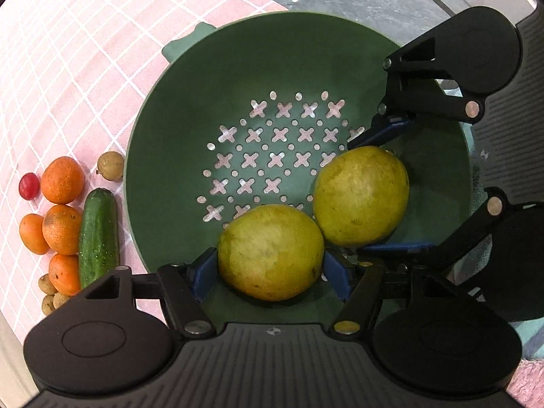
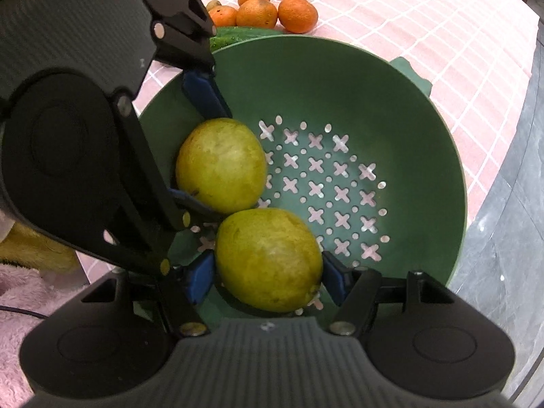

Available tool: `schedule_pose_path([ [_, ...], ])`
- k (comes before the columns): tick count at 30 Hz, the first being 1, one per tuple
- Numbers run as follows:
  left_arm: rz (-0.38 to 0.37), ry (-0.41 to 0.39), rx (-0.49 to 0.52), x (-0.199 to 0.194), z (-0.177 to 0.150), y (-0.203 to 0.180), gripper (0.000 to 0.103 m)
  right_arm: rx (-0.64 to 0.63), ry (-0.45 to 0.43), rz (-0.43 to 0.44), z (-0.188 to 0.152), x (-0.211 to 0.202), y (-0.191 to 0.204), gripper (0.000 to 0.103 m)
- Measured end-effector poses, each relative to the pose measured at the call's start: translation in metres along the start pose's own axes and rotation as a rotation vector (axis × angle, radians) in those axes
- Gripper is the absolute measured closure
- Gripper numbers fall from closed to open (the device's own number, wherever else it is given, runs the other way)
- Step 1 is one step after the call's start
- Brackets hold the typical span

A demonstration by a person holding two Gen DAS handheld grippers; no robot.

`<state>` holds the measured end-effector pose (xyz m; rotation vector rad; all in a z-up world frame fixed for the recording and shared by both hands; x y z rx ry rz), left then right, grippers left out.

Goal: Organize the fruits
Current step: 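Carry both pears into the green colander and open both tools, then lift both tools out of the colander and move back over the fruit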

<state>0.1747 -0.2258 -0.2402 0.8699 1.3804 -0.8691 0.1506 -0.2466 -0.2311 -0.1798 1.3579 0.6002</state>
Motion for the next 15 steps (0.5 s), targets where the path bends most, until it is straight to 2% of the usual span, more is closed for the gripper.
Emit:
schedule_pose_path([
  [10,0.01,-0.073,-0.054,-0.029,-0.002,0.003,0.021,0.011,-0.04,-0.019,0.005,-0.021,0.004,0.032],
  [15,0.034,-0.152,-0.09,-0.054,-0.009,0.0,0.021,0.039,-0.094,-0.041,0.008,-0.04,0.009,0.032],
])
Point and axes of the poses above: each gripper's, at about its wrist camera, not at the fingertips, and x roughly the way its jaws point, y to its left, z to its top, the point moved 10 cm from there along x, roughly the way its jaws point, and after that the axes turned 12 degrees about x, right-handed, at the moved point
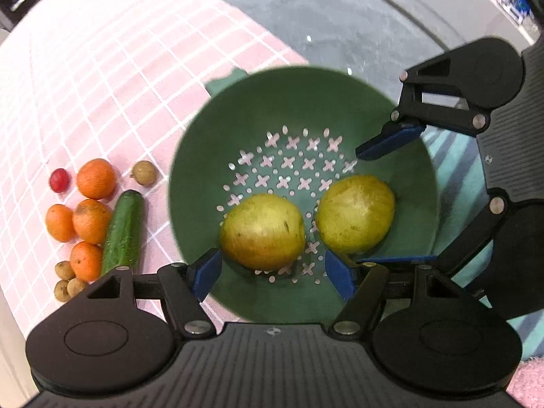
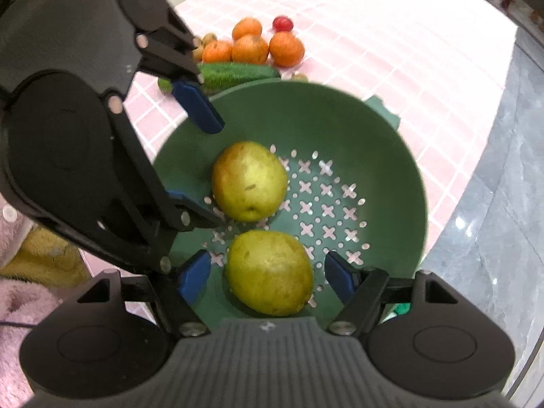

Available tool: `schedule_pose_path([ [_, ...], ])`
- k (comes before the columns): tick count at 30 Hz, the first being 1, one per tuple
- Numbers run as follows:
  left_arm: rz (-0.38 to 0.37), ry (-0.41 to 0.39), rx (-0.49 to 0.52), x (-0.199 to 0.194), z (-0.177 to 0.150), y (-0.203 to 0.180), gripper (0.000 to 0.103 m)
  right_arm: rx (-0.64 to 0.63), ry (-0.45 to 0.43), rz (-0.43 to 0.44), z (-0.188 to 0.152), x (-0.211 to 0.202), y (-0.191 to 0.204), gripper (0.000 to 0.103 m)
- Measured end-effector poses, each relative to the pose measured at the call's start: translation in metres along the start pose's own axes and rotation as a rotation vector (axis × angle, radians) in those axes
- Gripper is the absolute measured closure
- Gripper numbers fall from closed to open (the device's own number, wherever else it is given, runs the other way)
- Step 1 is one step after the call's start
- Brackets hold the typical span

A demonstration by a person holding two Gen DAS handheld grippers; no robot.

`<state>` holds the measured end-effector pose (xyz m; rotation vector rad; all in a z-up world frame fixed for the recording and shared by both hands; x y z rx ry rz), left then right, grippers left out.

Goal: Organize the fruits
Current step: 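Lift both tools out of the colander and move back over the fruit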

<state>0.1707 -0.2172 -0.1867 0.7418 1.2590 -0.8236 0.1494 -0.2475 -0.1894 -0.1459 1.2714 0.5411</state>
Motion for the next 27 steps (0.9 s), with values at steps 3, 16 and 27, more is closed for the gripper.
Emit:
schedule_pose_path([
  [3,0.011,-0.067,-0.04,-0.019,-0.004,0.0,0.021,0.038,-0.055,-0.013,0.003,-0.015,0.004,0.03],
  [16,0.122,-0.366,-0.3,-0.1,-0.067,0.035,0.021,0.275,-0.367,-0.073,0.018,-0.074,0.043,0.028],
  [27,0.287,-0.462,-0.567,-0.124,-0.145,0.111,0.021,0.392,-0.548,-0.091,0.061,-0.07,0.106,0.022],
])
Point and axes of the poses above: each gripper's, at about its wrist camera, not at the fingertips, and x roughly the way its jaws point, y to its left, z to its top, the point moved 10 cm from there along x, roughly the way its jaws point, and after that the axes turned 12 degrees about x, right-handed, at the moved point
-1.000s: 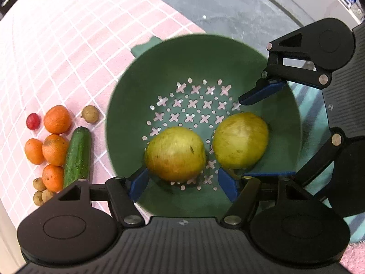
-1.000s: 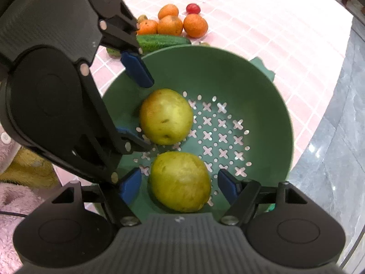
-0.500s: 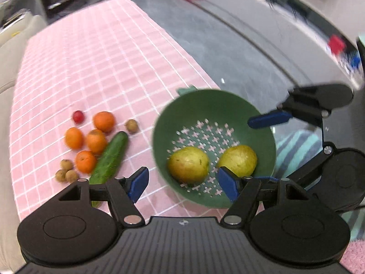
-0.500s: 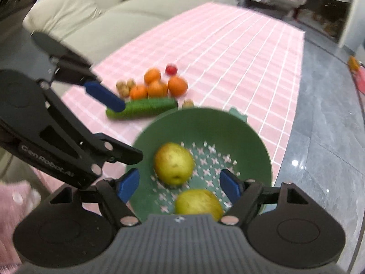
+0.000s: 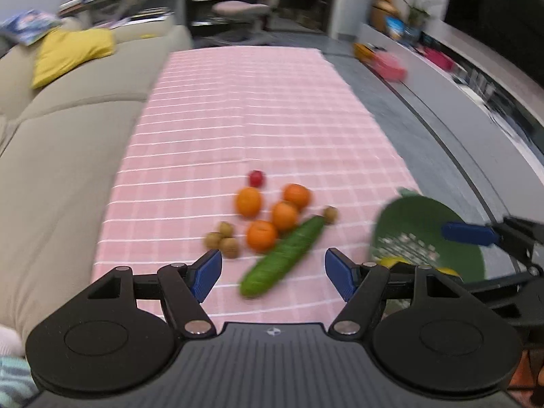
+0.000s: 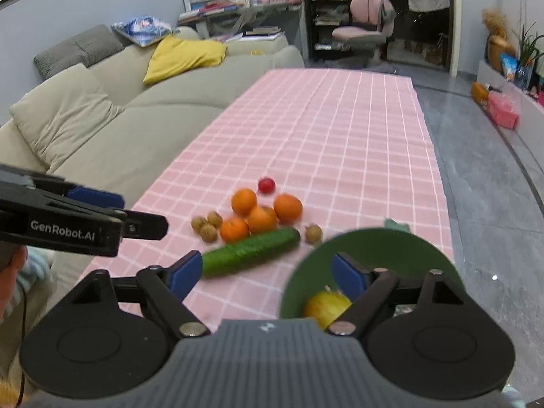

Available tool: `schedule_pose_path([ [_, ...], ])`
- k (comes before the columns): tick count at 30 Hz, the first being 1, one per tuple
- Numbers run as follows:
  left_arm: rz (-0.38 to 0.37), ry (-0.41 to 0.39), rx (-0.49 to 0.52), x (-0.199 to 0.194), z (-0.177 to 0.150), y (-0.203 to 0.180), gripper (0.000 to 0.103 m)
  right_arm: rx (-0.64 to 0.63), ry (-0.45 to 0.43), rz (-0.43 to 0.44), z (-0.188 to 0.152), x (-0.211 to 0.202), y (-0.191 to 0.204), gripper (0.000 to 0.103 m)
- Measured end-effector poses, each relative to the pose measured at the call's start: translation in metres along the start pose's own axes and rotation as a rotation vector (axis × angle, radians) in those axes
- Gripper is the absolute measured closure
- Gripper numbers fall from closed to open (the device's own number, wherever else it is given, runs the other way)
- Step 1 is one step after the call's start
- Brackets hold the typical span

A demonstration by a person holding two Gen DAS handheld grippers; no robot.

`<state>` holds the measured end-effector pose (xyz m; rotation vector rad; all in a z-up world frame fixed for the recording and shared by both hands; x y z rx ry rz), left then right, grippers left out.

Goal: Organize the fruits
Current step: 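Lift both tools out of the colander and move back over the fruit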

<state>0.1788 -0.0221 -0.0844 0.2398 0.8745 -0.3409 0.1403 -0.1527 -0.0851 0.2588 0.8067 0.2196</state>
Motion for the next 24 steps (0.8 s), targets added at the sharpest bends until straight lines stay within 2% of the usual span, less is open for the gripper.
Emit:
schedule_pose_path([
  [7,0.056,-0.017,-0.108,0.01,-0.011,0.051,0.021,-0.005,0.027,-0.005,-0.001,0.035,0.037,0.022],
  [14,0.014,-0.052,-0.199,0.028,-0.023,0.075,0.023,0.016,0.073,-0.008,0.002,0.068,0.049,0.025],
  [18,0.009,-0.05,-0.245,0.044,-0.035,0.085,0.025,-0.019,0.071,-0.023,0.005,0.084,0.05,0.033],
  [20,-0.002,-0.037,-0.283,0.054,-0.042,0.089,0.031,-0.017,0.077,-0.025,0.006,0.093,0.047,0.036],
  [22,-0.01,-0.021,-0.304,0.064,-0.049,0.092,0.035,-0.004,0.089,-0.032,0.006,0.103,0.042,0.044],
  [24,-0.012,0.0,-0.317,0.072,-0.053,0.095,0.039,0.011,0.108,-0.032,0.006,0.114,0.038,0.046],
])
Point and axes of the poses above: each gripper's, at about its wrist camera, not at the fingertips, and x roughly the way its jaws point, y to its left, z to its top, the point moved 10 cm from there along x, roughly the way its jaws point, and after that the axes turned 12 degrees about x, right-handed, at the moved point
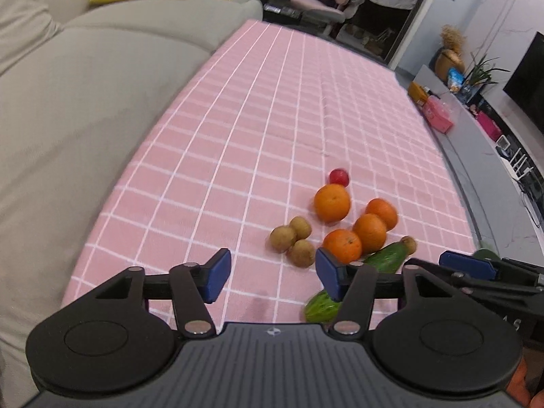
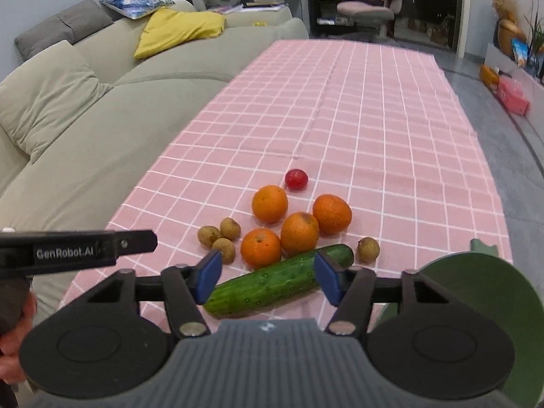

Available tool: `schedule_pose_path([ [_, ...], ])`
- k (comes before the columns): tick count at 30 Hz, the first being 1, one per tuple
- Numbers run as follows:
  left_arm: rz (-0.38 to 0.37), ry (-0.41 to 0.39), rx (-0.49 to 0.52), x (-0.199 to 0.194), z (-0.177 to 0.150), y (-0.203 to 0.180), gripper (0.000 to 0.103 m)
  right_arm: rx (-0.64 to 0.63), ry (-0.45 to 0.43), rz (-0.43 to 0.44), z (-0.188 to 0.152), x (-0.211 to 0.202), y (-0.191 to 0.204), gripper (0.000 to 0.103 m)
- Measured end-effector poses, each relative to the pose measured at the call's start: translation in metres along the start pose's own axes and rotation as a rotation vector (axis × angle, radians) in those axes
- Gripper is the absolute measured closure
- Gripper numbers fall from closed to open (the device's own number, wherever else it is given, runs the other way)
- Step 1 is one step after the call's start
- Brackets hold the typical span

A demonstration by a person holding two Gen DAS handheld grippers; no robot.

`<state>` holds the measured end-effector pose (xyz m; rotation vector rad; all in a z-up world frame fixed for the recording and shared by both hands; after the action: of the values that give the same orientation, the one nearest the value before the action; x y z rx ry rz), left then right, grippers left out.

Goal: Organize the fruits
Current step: 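Lift both tools out of the colander and move back over the fruit, then grasp a small brown kiwi with the left tool while the right tool grasps a tangerine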

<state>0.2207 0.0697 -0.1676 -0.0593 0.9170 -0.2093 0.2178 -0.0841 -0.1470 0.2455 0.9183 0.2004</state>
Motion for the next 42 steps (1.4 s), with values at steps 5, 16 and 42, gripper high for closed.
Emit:
schedule_pose_path([
  [5,-0.034,0.02,-0.034,0.02,-0.001,0.0,0.05,0.009,0.023,-0.004,0.003,0.024,-0.006,0.056],
  [16,-0.066,0.061,-0.108,0.067,0.006,0.0,0.06,0.114,0.047,-0.033,0.023,0.067,-0.028,0.066],
  [42,-0.063,0.088,-0.164,0.081,0.009,0.004,0.075,0.203,0.086,-0.013,0.024,0.104,-0.037,0.067],
])
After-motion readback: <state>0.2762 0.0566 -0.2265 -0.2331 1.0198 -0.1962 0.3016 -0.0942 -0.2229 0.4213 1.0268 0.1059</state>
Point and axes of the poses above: each gripper's, at about its wrist camera, not at the fingertips, and x roughly the way its jaws point, y to its left, z to its top, the point moved 10 cm from there along x, roughly the way its jaws point, and after that the axes turned 12 degrees about x, right-handed, at the moved point
